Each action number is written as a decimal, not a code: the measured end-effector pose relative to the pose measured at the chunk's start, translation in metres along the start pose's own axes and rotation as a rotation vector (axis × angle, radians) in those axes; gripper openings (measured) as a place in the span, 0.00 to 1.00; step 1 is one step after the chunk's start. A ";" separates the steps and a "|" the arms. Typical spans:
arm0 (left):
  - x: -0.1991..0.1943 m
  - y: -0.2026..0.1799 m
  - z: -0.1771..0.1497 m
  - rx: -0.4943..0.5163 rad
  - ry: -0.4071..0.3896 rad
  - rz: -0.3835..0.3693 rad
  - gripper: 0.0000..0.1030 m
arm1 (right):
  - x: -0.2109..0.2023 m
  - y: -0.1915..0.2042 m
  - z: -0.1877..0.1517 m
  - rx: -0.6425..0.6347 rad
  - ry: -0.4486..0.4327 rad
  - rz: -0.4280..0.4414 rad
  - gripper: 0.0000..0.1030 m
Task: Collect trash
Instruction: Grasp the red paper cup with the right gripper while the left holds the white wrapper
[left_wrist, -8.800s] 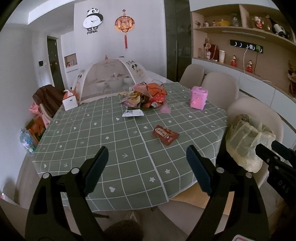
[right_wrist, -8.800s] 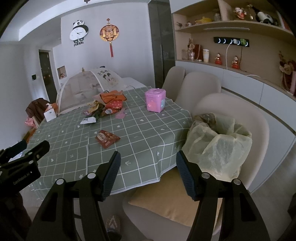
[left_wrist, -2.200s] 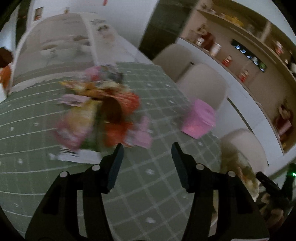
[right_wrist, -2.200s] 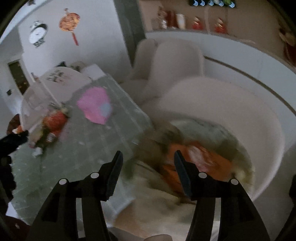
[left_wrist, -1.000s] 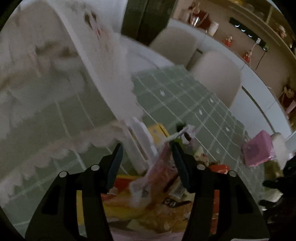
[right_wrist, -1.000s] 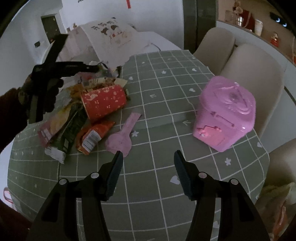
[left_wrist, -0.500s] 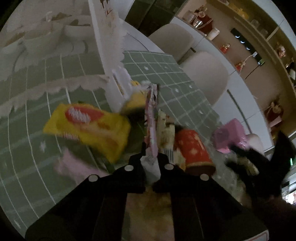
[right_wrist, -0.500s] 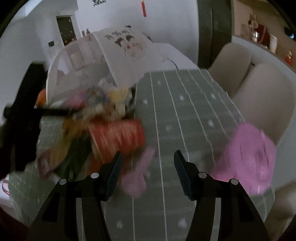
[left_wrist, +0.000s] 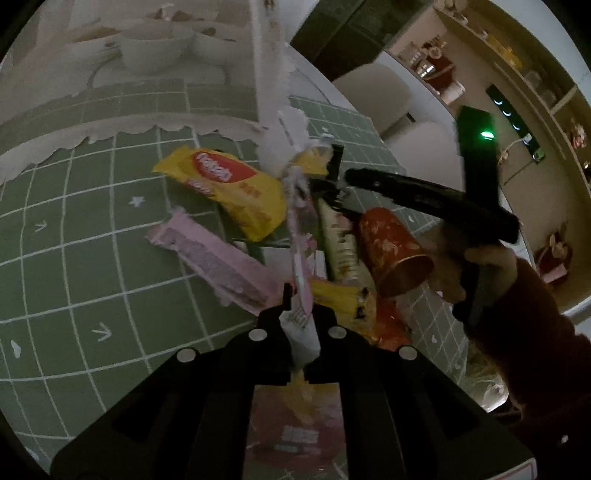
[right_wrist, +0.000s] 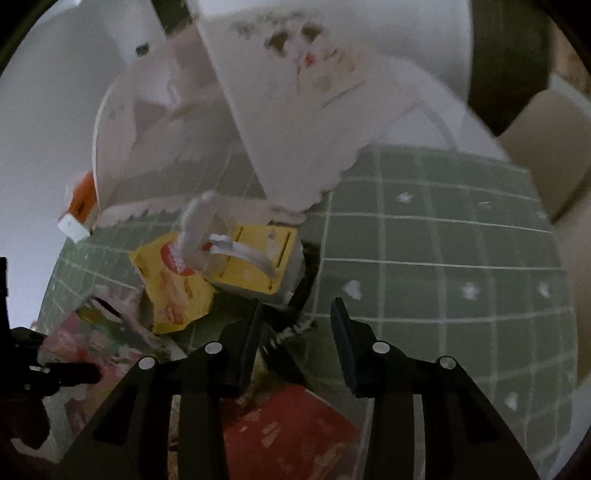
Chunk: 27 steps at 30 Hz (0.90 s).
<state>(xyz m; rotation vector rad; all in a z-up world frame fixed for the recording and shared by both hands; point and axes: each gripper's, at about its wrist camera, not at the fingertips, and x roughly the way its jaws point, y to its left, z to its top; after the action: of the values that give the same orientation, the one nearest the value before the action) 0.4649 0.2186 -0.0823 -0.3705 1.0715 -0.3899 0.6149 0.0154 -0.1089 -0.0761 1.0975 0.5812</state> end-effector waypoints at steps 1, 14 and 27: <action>-0.001 0.004 0.000 -0.011 -0.005 0.002 0.03 | 0.009 0.000 0.003 -0.010 0.021 0.002 0.28; -0.008 0.000 0.000 -0.043 -0.039 -0.014 0.03 | -0.057 0.014 -0.027 0.055 -0.115 -0.005 0.04; -0.037 -0.038 -0.037 0.030 -0.044 -0.053 0.03 | -0.133 0.024 -0.096 0.132 -0.173 -0.103 0.04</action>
<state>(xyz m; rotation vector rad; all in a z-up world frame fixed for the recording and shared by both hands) 0.4108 0.1998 -0.0517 -0.3802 1.0130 -0.4429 0.4822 -0.0499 -0.0348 0.0322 0.9557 0.4139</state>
